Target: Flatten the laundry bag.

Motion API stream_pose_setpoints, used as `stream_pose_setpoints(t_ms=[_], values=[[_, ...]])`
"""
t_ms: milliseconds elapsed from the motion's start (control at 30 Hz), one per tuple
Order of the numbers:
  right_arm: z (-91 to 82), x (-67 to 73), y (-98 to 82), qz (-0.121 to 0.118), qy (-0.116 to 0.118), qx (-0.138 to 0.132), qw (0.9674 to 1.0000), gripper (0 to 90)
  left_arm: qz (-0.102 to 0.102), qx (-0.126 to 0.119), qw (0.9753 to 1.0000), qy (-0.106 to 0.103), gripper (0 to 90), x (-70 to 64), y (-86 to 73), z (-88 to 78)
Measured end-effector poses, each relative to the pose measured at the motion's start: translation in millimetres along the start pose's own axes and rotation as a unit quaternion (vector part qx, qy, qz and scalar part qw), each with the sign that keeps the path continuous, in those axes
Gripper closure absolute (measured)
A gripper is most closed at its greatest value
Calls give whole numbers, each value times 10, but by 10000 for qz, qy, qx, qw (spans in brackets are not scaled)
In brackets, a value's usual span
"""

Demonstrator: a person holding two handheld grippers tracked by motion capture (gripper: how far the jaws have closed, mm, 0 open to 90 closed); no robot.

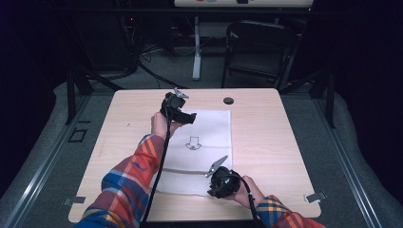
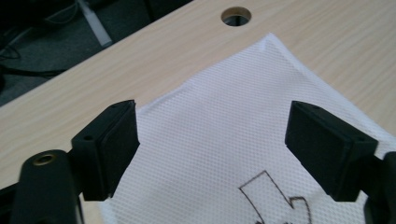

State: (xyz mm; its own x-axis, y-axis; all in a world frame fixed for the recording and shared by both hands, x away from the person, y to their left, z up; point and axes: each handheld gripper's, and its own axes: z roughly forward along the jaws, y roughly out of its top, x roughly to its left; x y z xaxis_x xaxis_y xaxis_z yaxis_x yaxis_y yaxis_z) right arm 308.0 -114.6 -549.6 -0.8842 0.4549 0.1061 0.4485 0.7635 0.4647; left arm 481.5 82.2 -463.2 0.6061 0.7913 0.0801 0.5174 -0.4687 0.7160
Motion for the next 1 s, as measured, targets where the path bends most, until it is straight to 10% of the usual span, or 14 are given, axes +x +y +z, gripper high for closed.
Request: stream_pose_setpoints(t_ms=[267,1000], values=[[-187,-164,-30,330,-382,-262,9984,208,-1,197,9989,-437,141,-80,-226,-15],[-375,-349,-123,663,-819,-461,9934,149,58,410,9928,-1125,105,-388,-691,-212]])
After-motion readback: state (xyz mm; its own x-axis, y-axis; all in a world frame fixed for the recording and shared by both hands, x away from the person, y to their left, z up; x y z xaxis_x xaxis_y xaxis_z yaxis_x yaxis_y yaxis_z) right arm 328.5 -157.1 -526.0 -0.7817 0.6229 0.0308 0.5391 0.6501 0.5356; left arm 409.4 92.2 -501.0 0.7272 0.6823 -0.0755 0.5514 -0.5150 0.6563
